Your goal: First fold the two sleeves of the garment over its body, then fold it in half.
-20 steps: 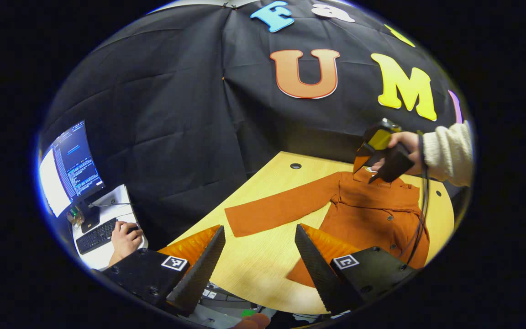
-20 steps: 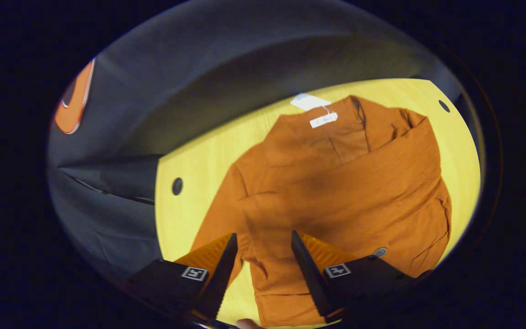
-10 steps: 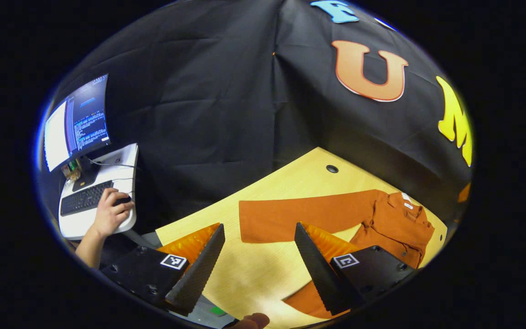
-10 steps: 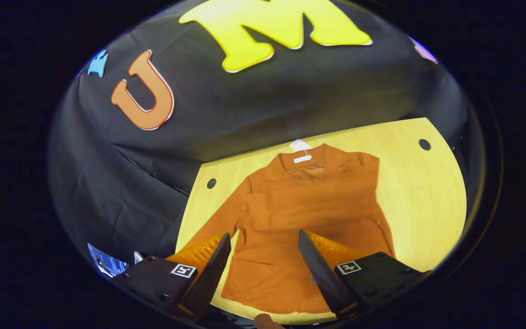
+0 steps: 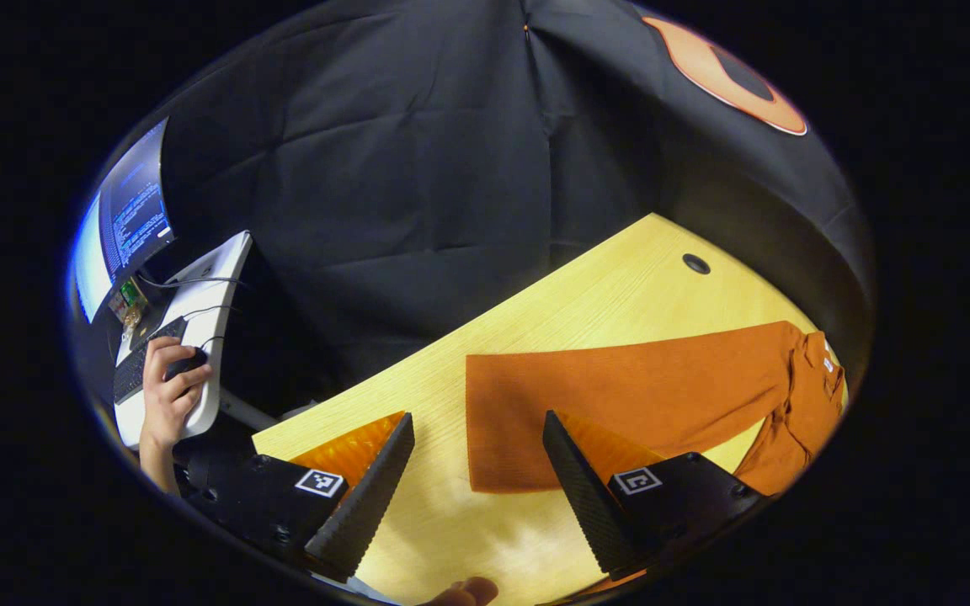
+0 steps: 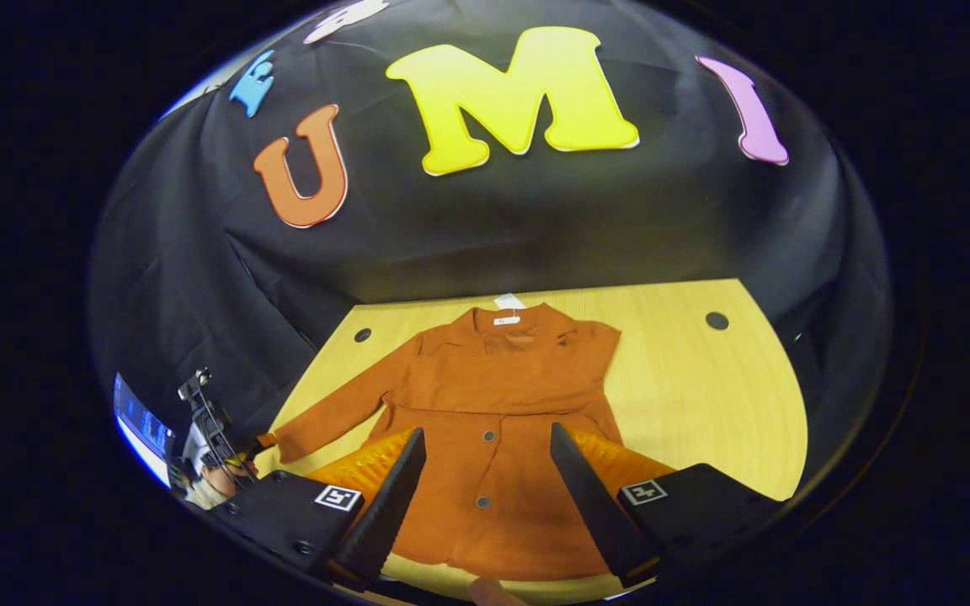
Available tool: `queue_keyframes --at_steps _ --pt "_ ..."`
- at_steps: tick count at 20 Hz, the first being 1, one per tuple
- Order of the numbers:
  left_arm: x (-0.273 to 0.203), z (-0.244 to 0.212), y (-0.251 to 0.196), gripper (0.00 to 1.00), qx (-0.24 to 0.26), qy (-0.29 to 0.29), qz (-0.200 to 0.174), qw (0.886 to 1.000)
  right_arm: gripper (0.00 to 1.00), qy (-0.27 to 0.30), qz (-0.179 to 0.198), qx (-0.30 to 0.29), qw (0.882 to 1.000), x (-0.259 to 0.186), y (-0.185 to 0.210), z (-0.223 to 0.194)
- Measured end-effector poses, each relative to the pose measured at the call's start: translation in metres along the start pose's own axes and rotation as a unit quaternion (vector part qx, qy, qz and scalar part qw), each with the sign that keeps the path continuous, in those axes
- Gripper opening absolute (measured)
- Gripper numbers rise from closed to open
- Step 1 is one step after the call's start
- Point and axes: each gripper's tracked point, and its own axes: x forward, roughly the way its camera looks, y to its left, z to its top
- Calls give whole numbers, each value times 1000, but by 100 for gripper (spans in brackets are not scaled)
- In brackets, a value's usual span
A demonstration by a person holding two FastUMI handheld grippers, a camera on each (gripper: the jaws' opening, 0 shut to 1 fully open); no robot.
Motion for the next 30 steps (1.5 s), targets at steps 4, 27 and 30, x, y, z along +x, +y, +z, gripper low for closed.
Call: queue_keyframes --at_steps 4,27,30 --pt "27 -8 -9 100 -10 34 -15 999 96 21 -2 -34 999 3 18 -26" --pt "49 -6 -19 88 3 322 -48 946 96 10 -4 -73 997 -4 36 -22" --pt "48 -8 -19 89 7 332 -49 942 96 -3 -10 -61 998 -15 25 -13"
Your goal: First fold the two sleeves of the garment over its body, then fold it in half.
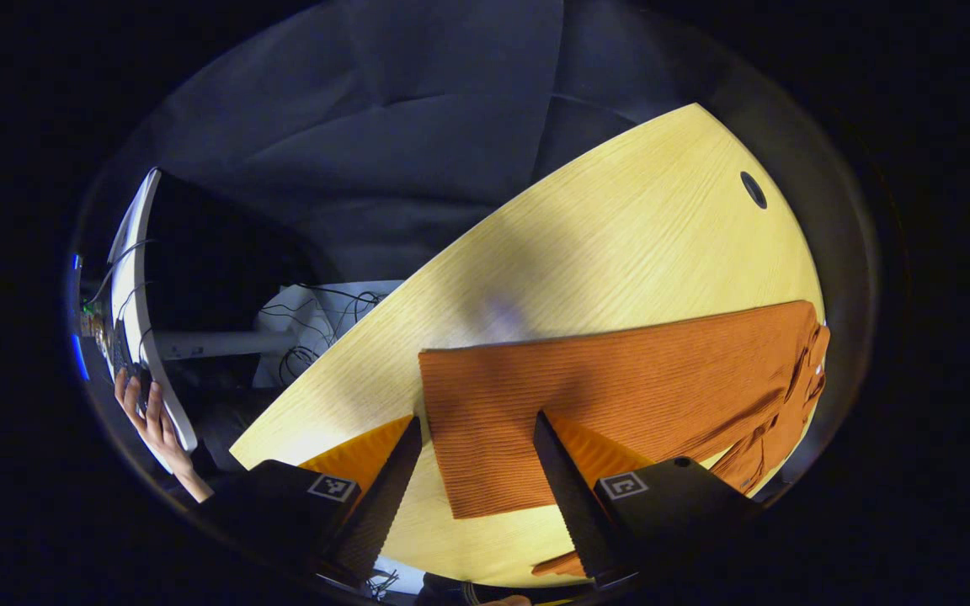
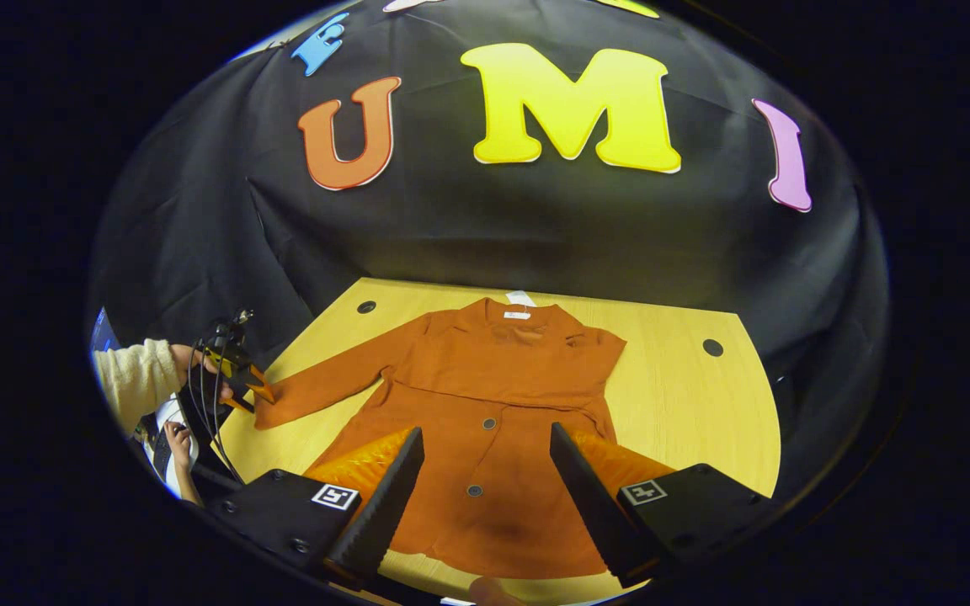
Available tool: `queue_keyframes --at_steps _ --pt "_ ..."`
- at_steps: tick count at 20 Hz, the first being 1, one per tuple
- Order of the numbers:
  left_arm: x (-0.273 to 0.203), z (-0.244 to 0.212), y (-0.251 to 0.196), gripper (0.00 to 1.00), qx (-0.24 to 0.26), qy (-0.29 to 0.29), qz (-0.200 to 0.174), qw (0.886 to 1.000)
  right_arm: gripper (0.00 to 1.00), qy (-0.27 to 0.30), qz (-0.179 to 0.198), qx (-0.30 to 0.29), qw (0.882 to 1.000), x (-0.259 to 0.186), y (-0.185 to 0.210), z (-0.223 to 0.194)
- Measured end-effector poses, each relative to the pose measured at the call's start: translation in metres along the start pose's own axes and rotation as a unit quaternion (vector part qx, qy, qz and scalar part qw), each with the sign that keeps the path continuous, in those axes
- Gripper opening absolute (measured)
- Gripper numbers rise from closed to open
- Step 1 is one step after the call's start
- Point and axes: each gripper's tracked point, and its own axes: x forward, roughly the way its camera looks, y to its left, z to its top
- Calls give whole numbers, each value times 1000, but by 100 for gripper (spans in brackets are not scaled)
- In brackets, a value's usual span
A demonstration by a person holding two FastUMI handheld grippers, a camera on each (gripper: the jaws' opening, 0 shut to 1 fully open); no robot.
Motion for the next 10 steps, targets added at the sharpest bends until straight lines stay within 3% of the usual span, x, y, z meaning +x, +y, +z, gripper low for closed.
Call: queue_keyframes --at_steps 1,2,4,5,6,8,9,10 --pt "-1 -1 -1 88 4 1 -1 1000 97 -8 -5 5 1000 -4 -6 3" --pt "-1 -2 -3 74 10 4 -4 1000 96 -13 -9 11 1000 -8 -13 4" --pt "-2 -3 -6 63 10 4 -7 1000 96 -15 -18 25 999 -15 -28 -1" --pt "-1 -4 -5 52 8 4 -10 1000 93 -13 -24 25 999 -19 -37 -6" --pt "0 -4 -9 54 2 3 -17 1000 93 -8 -30 23 999 -22 -47 -11" --pt "-2 -3 -17 11 -9 1 -33 999 96 1 -39 26 999 -27 -63 -20" --pt "-1 -4 -16 13 -9 0 -37 999 93 3 -42 32 999 -29 -71 -23" --pt "-2 -6 -17 8 -10 1 -41 999 96 3 -44 38 998 -32 -77 -24"
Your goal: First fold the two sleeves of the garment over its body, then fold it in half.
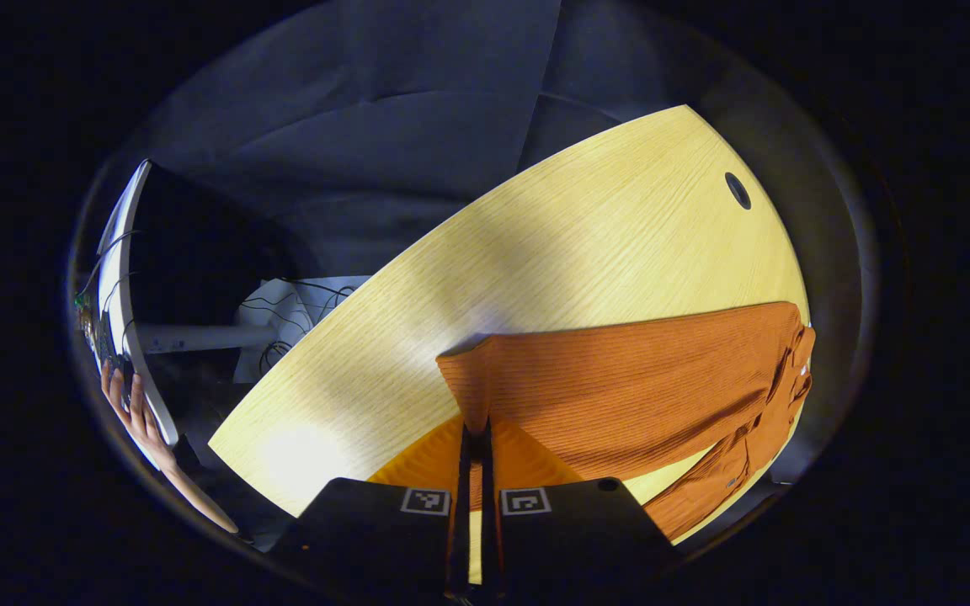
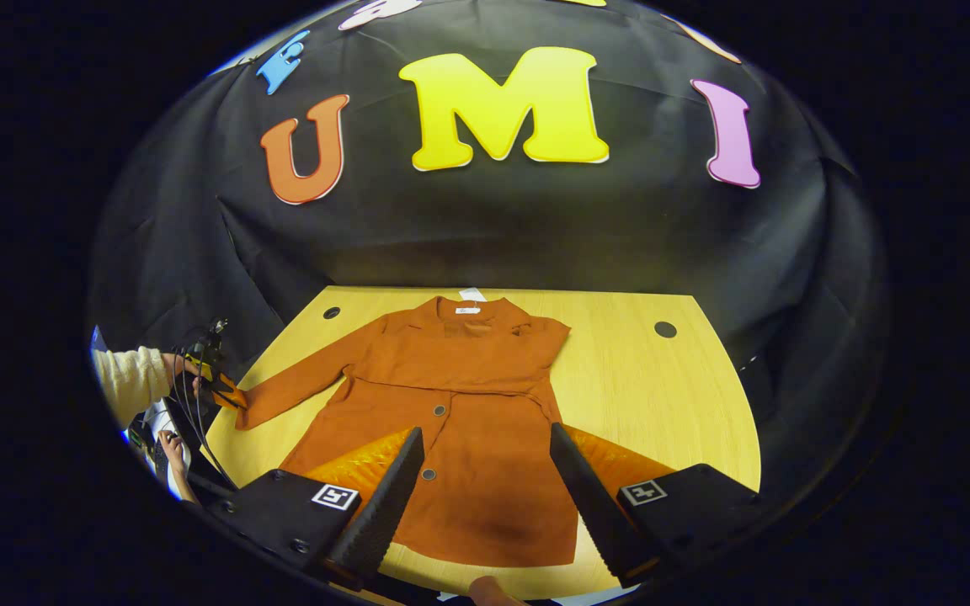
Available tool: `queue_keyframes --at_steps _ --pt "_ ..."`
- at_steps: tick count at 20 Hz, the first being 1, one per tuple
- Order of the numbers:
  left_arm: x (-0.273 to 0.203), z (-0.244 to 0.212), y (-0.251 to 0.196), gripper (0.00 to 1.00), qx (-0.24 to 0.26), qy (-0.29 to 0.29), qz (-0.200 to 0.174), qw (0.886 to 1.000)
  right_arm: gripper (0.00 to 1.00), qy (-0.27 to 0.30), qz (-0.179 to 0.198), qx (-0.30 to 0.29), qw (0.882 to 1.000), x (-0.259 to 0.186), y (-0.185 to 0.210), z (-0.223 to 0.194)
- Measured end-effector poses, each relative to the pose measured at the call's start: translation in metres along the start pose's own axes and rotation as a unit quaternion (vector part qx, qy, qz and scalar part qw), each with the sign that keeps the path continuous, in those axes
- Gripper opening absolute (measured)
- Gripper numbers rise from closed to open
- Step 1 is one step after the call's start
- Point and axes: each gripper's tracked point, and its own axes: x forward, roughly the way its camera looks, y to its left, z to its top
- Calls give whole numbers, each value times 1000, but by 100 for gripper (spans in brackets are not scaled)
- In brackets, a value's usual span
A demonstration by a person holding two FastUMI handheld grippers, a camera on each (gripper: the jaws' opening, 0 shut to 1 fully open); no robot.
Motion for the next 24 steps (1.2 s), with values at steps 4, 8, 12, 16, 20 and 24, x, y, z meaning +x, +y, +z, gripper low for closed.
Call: queue_keyframes --at_steps 4,8,12,16,20,24 --pt "-19 2 -18 4 27 -19 -10 999 94 -2 -2 25 1000 -4 -16 -3" --pt "-60 14 -74 3 84 -64 -29 994 97 -4 10 27 1000 0 -19 2" --pt "-102 14 -162 3 153 -102 -52 982 97 -12 20 31 999 2 -26 11" --pt "-117 -20 -264 3 218 -113 -80 966 96 -19 16 40 999 -1 -49 12" --pt "-114 -80 -379 3 285 -105 -127 944 96 -15 -4 62 998 -7 -86 6" --pt "-105 -145 -482 3 333 -89 -164 924 93 -11 -28 76 997 -16 -125 -1"
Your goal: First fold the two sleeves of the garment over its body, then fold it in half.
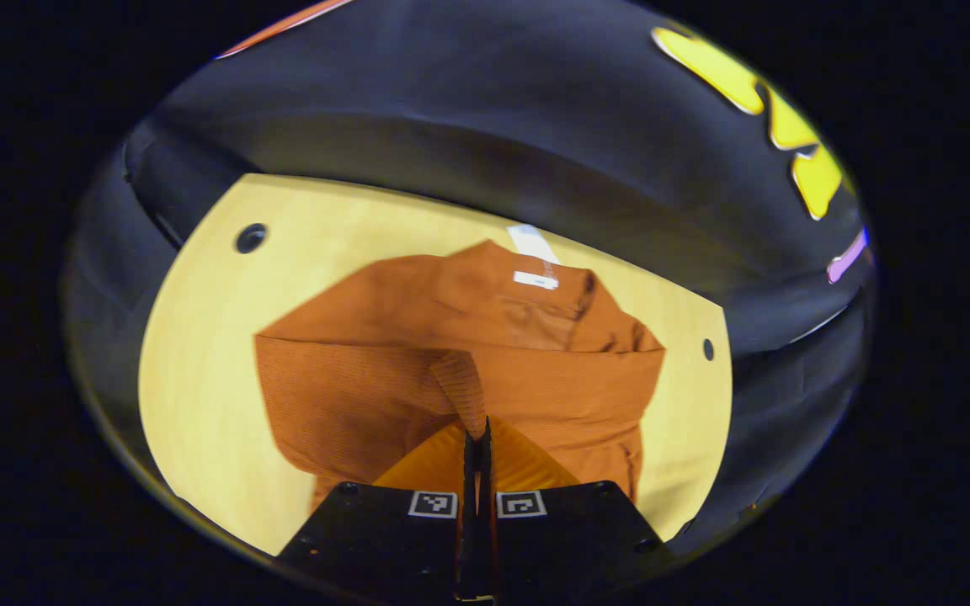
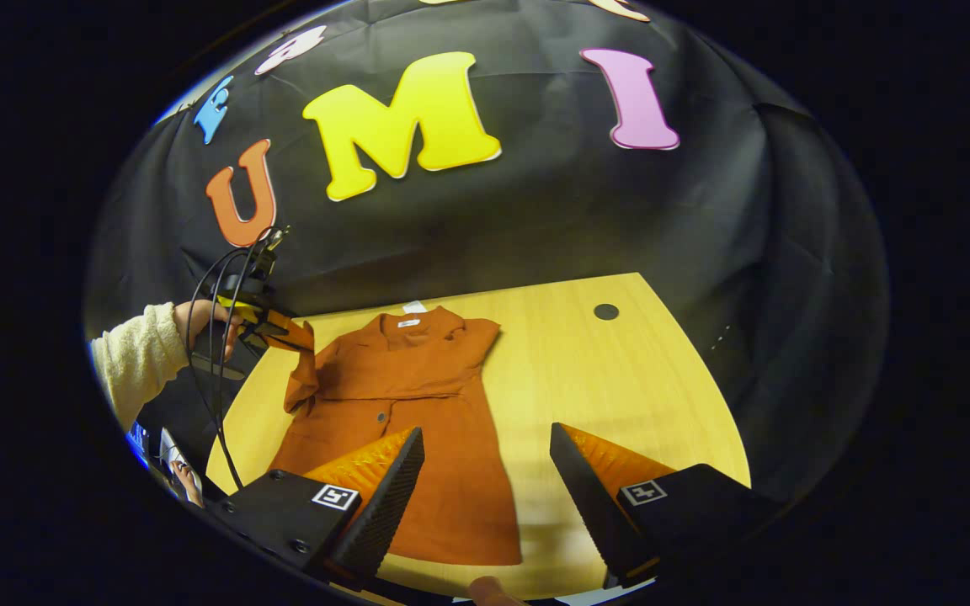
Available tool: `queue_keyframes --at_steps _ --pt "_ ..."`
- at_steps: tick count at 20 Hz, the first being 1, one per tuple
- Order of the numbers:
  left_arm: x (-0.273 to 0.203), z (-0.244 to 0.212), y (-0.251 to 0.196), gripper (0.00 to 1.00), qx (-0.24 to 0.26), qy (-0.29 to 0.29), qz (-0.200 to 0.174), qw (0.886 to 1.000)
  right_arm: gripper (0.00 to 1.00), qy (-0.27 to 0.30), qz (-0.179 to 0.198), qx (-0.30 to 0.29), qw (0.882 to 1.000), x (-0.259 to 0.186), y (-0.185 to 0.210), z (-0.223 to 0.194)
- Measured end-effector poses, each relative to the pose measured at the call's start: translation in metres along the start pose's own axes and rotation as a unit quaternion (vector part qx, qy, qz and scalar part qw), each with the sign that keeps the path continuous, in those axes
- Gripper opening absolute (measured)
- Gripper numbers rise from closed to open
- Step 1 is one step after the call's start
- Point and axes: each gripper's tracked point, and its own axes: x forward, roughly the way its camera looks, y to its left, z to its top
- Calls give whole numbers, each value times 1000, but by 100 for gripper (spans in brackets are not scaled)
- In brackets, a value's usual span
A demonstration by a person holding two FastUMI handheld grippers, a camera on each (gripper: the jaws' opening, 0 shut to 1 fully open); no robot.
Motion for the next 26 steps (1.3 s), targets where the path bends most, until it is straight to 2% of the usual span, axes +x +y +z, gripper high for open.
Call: queue_keyframes --at_steps 4,5,6,7,8,9,11,12,13,14,15,17,18,19,20,21,23,24,25,26 --pt "41 -3 -91 3 61 14 -21 998 93 -2 -30 2 1000 -7 -39 4" --pt "52 -6 -110 3 72 21 -28 997 96 0 -37 6 999 -9 -48 3" --pt "60 -10 -127 3 81 28 -32 996 93 2 -44 11 999 -10 -58 3" --pt "69 -14 -142 3 90 36 -32 995 96 4 -51 14 999 -11 -66 1" --pt "75 -16 -150 3 98 42 -26 994 93 7 -58 17 998 -13 -74 -1" --pt "81 -19 -159 4 103 50 -24 993 96 10 -63 18 998 -15 -82 -5" --pt "86 -21 -173 5 104 60 -18 993 96 17 -75 20 997 -18 -95 -11" --pt "85 -18 -177 5 106 60 -9 992 93 20 -80 22 996 -19 -100 -15" --pt "125 -41 -167 6 108 59 -8 992 96 23 -84 25 996 -20 -104 -18" --pt "103 -30 -179 6 109 59 -10 992 93 25 -86 29 996 -21 -107 -19" --pt "98 -22 -183 7 106 60 -20 992 96 26 -87 32 995 -21 -107 -20" --pt "92 -22 -192 13 83 58 -48 994 93 27 -89 32 995 -21 -108 -20" --pt "88 -22 -200 25 66 56 -68 994 93 26 -89 30 995 -20 -108 -20" --pt "86 -21 -204 19 53 53 -81 994 96 26 -88 29 995 -20 -107 -20" --pt "81 -21 -206 31 45 50 -88 994 96 24 -86 28 996 -21 -106 -18" --pt "78 -21 -204 50 41 47 -88 994 96 23 -85 27 996 -22 -104 -18" --pt "65 -18 -197 68 40 27 -84 995 96 19 -79 25 996 -23 -98 -14" --pt "56 -15 -192 71 42 11 -79 996 94 17 -76 24 997 -23 -94 -12" --pt "47 -15 -186 100 43 -5 -80 996 93 16 -71 22 997 -22 -87 -12" --pt "34 -16 -180 97 46 -19 -79 996 96 15 -68 19 997 -20 -82 -12"
